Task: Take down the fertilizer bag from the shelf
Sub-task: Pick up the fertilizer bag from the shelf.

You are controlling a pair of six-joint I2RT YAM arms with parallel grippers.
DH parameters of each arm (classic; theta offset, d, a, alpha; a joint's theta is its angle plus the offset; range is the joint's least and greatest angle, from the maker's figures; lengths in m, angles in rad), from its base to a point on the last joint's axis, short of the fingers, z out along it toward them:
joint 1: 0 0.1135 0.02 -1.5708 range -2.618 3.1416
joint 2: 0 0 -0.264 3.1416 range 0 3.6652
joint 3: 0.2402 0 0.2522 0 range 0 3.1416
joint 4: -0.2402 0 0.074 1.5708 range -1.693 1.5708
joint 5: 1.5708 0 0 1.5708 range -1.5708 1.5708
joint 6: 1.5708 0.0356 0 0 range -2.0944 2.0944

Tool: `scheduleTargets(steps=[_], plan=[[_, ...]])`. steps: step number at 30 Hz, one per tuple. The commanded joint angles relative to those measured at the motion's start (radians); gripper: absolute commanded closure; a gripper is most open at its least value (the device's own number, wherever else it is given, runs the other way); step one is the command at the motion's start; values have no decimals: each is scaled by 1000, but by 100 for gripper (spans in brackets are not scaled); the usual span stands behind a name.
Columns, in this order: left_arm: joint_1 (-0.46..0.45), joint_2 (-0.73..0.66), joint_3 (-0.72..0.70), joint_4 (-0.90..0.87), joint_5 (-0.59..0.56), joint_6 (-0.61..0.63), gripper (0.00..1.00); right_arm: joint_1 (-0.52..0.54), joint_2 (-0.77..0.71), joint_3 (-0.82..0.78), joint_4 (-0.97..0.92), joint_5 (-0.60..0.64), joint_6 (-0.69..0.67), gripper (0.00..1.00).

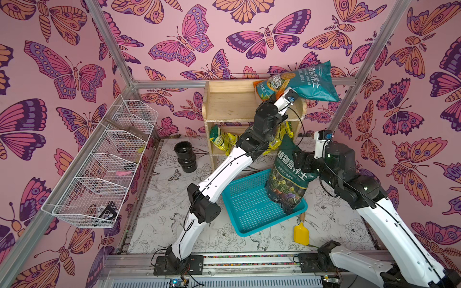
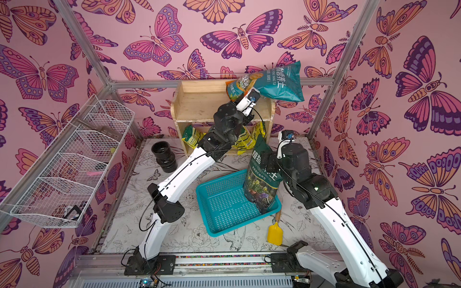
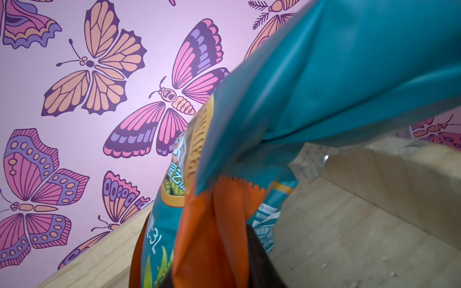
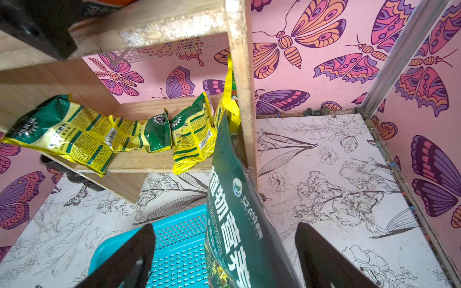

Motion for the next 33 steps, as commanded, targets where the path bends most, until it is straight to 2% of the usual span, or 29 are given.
scheduleTargets(steps=[1, 8, 17, 20, 23, 25, 28, 33], plan=[[30, -16, -29, -79, -32, -80, 100, -4, -22, 61, 58, -32, 9, 10], [-12, -104, -123, -79, -70, -50, 100, -4, -30, 135, 148, -88, 46, 9], [-81, -221, -250, -79, -153, -32, 100, -9, -17, 166, 307, -126, 171, 1], [-91, -250, -293, -79, -162, -44, 100, -53, 3, 168, 380, -212, 287, 0], [-94, -273, -337, -77, -170, -57, 100, -152, 46, 172, 454, -346, 479, 1], [-94, -285, -363, -75, -171, -68, 100, -206, 73, 152, 566, -441, 600, 5], [-92, -285, -389, -50, -182, -62, 100, -210, 100, 160, 645, -477, 640, 9], [-92, -262, -385, -37, -212, -63, 100, -208, 118, 158, 737, -505, 721, 9]])
